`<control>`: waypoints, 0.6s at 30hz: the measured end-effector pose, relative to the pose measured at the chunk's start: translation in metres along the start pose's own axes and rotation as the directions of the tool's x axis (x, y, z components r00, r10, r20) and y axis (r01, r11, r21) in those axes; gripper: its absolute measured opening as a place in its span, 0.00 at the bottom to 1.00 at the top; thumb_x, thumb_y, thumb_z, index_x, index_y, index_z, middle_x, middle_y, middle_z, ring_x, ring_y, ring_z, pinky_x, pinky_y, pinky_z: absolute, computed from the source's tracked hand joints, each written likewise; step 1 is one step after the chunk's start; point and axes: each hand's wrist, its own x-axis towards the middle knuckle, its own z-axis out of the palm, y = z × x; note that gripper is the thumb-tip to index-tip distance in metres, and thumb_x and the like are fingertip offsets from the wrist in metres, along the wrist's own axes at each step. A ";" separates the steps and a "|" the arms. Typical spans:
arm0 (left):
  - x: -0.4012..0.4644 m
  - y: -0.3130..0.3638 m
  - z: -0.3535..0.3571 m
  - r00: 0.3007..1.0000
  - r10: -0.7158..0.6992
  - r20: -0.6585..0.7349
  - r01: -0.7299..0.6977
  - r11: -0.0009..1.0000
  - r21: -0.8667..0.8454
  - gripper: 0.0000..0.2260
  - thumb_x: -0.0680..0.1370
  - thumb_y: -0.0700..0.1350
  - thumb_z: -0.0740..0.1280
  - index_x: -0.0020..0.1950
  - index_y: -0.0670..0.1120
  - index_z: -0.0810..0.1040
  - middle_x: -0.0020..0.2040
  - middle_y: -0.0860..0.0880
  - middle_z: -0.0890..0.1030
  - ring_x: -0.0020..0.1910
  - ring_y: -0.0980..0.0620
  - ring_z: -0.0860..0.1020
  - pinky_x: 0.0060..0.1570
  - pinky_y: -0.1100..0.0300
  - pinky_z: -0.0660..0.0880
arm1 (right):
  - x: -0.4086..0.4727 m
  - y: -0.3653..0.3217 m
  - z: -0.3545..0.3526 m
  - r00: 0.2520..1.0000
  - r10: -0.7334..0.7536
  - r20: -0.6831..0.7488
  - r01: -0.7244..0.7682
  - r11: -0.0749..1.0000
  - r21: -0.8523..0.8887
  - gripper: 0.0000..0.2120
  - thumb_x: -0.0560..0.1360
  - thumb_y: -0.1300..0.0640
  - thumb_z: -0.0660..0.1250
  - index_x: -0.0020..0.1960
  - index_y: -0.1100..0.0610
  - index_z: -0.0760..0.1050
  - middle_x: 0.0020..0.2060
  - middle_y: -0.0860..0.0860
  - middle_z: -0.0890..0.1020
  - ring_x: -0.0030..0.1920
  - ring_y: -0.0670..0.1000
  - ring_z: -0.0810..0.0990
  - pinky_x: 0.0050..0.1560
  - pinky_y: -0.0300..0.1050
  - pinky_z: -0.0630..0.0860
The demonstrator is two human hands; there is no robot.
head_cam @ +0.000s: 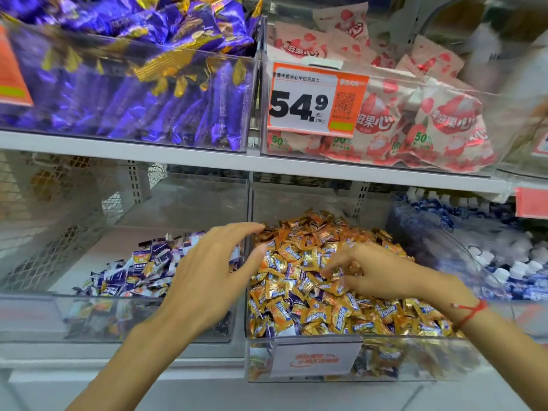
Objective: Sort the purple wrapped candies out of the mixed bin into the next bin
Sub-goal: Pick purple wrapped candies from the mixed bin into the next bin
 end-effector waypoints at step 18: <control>0.002 0.012 0.007 0.999 0.024 -0.032 -0.026 0.998 -0.054 0.13 0.79 0.50 0.65 0.63 0.58 0.77 0.61 0.65 0.76 0.61 0.69 0.69 0.60 0.70 0.65 | 0.008 -0.021 0.000 0.978 0.198 -0.070 -0.088 0.690 0.719 0.13 0.73 0.48 0.72 0.39 0.58 0.83 0.29 0.47 0.78 0.29 0.40 0.73 0.35 0.33 0.70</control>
